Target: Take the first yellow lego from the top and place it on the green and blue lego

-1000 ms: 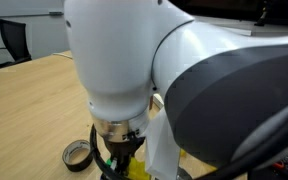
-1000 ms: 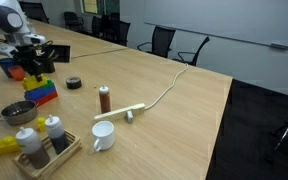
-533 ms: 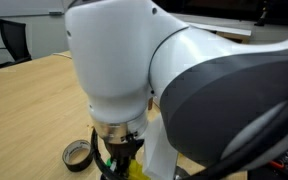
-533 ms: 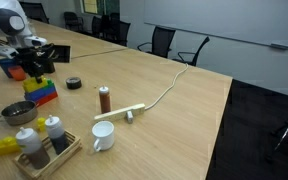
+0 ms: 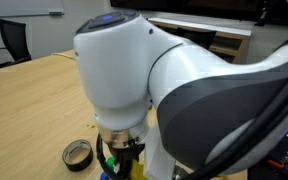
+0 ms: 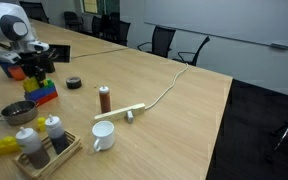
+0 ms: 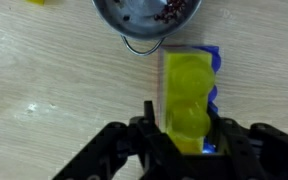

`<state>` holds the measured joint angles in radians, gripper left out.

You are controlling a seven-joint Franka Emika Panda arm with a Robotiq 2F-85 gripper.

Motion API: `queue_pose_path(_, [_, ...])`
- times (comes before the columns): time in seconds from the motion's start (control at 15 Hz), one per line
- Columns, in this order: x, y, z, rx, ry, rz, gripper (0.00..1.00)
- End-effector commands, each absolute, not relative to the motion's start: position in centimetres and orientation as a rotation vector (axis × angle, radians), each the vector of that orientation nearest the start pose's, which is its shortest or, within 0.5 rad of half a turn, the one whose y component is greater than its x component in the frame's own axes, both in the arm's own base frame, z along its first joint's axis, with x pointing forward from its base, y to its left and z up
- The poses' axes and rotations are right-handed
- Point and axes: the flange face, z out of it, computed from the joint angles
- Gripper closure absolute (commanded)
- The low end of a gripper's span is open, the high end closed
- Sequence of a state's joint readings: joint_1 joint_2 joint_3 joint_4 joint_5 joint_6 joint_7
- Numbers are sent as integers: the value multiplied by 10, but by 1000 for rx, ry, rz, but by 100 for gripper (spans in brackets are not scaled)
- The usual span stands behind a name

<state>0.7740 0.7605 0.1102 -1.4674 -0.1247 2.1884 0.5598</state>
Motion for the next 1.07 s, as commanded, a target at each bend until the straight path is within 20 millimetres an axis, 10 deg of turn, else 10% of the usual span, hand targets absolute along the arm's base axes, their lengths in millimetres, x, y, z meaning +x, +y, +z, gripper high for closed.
queue_pose_path(0.0, [474, 536, 215, -3088, -547, 12, 19])
queue_pose_path(0.2, [482, 530, 219, -3046, -510, -47, 1])
queue_pose_path(1.0, [499, 477, 269, -2866, -304, -294, 0])
